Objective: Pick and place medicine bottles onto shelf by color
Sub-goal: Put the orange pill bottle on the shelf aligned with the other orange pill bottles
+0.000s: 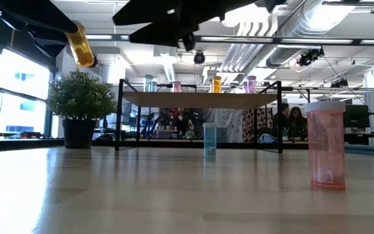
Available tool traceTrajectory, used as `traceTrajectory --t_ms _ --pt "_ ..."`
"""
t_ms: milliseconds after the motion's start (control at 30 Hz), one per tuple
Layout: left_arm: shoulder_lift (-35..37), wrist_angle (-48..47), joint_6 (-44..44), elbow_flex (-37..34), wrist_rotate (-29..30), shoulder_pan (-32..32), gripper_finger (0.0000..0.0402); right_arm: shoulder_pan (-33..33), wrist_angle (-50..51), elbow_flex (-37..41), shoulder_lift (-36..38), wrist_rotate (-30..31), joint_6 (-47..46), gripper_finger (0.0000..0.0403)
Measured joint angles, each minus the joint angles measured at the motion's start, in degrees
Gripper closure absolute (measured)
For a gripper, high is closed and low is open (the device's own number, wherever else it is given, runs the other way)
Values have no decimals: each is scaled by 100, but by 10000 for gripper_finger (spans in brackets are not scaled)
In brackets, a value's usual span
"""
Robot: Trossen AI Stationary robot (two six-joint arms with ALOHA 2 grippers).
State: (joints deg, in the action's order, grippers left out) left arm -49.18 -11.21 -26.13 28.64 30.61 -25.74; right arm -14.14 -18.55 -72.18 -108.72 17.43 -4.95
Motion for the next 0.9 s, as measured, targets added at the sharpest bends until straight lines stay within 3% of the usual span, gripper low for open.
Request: traceTrajectory --t_ms 367,900 --pt "-12 270 280 0 0 0 291 131 564 -1073 -693 -295 80 155" --pt "-12 727 581 0 50 227 291 363 373 -1119 -731 -1005 -162 155"
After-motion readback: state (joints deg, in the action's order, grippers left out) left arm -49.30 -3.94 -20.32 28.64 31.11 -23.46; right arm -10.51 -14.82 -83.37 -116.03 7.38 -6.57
